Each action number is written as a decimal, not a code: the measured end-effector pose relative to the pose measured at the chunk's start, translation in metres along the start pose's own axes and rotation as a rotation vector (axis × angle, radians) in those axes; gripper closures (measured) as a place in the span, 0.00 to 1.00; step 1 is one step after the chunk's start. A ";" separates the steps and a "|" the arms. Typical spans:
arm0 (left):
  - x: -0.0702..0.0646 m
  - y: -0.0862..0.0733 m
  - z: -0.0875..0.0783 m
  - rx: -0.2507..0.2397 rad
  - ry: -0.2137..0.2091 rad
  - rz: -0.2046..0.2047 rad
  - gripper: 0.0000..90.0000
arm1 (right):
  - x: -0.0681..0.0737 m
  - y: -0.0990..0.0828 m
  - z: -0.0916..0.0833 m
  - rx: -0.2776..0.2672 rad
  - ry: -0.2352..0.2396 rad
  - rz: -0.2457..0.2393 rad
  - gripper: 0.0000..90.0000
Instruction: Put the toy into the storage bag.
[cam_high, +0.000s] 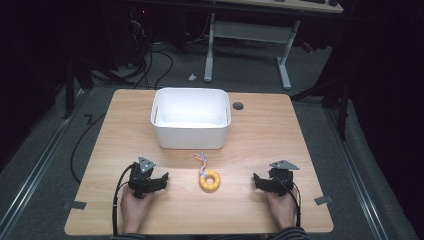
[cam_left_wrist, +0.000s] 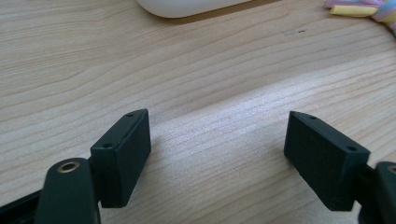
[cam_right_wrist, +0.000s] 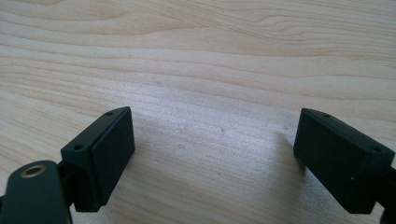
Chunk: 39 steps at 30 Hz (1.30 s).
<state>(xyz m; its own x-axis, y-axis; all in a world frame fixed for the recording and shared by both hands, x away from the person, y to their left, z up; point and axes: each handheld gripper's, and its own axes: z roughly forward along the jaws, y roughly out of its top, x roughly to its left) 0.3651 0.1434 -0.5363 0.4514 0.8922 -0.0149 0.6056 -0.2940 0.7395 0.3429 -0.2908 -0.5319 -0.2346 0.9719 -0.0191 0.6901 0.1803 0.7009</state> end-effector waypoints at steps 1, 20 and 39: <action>0.000 0.000 0.000 0.000 0.000 0.001 0.26 | 0.000 0.000 0.000 0.000 0.001 -0.001 0.14; 0.001 0.001 0.002 0.015 0.007 -0.001 0.18 | -0.003 0.001 -0.009 0.003 0.036 -0.035 0.33; 0.000 0.002 0.002 0.022 0.010 -0.005 0.15 | 0.018 0.029 -0.030 -0.013 0.174 -0.117 0.49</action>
<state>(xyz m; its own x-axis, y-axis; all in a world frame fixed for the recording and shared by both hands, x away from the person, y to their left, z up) 0.3679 0.1423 -0.5367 0.4416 0.8971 -0.0119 0.6220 -0.2965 0.7247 0.3381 -0.2728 -0.4906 -0.4282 0.9034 0.0217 0.6425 0.2874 0.7104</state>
